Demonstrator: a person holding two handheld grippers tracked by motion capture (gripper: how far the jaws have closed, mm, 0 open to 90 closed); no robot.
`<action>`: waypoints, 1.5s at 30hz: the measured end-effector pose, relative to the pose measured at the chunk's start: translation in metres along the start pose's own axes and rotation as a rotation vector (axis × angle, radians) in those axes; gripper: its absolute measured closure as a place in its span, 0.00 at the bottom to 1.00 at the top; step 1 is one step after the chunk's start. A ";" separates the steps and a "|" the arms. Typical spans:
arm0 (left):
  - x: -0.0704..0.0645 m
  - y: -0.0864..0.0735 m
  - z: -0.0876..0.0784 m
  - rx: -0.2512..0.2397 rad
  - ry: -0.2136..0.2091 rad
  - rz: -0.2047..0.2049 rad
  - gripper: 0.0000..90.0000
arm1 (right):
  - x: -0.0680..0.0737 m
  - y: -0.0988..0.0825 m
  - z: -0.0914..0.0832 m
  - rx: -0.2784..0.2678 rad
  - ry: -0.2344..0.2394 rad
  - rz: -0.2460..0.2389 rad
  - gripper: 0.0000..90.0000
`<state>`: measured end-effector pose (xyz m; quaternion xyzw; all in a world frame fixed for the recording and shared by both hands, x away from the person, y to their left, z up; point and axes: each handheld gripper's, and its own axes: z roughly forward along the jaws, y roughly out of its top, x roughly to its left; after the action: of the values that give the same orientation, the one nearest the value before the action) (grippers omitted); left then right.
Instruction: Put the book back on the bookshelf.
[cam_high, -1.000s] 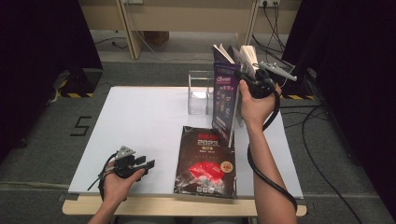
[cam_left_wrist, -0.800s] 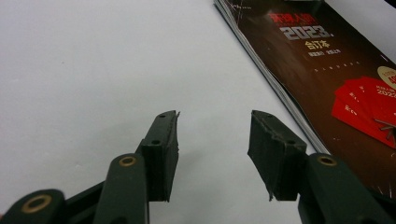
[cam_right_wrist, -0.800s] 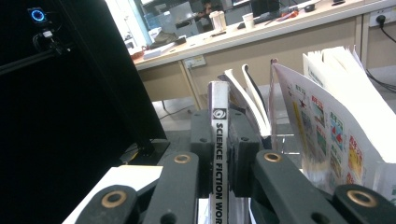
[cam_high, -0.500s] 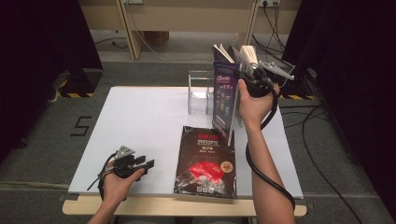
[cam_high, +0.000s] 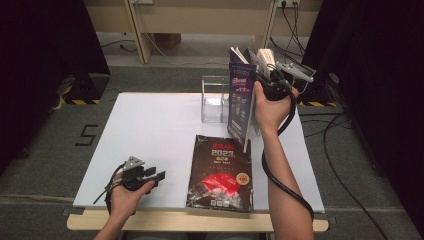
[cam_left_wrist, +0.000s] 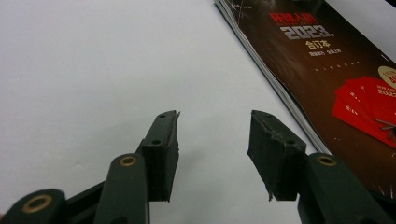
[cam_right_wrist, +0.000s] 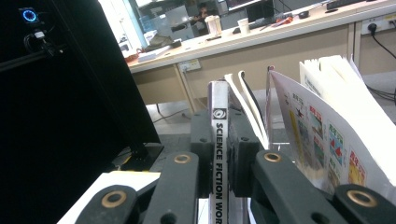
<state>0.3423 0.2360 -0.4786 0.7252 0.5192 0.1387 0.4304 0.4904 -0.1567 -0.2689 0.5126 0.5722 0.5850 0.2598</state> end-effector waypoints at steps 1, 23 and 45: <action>0.000 0.000 0.000 0.000 0.000 0.000 0.58 | 0.000 0.001 0.001 0.001 -0.002 -0.002 0.92; 0.000 0.001 0.000 -0.006 -0.002 -0.001 0.58 | 0.000 0.001 0.008 -0.028 -0.030 -0.020 0.92; 0.000 0.000 0.002 0.001 -0.002 0.004 0.58 | 0.001 0.003 0.019 -0.033 -0.048 -0.031 0.92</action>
<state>0.3436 0.2355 -0.4800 0.7266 0.5175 0.1383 0.4303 0.5083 -0.1489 -0.2692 0.5132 0.5640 0.5778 0.2910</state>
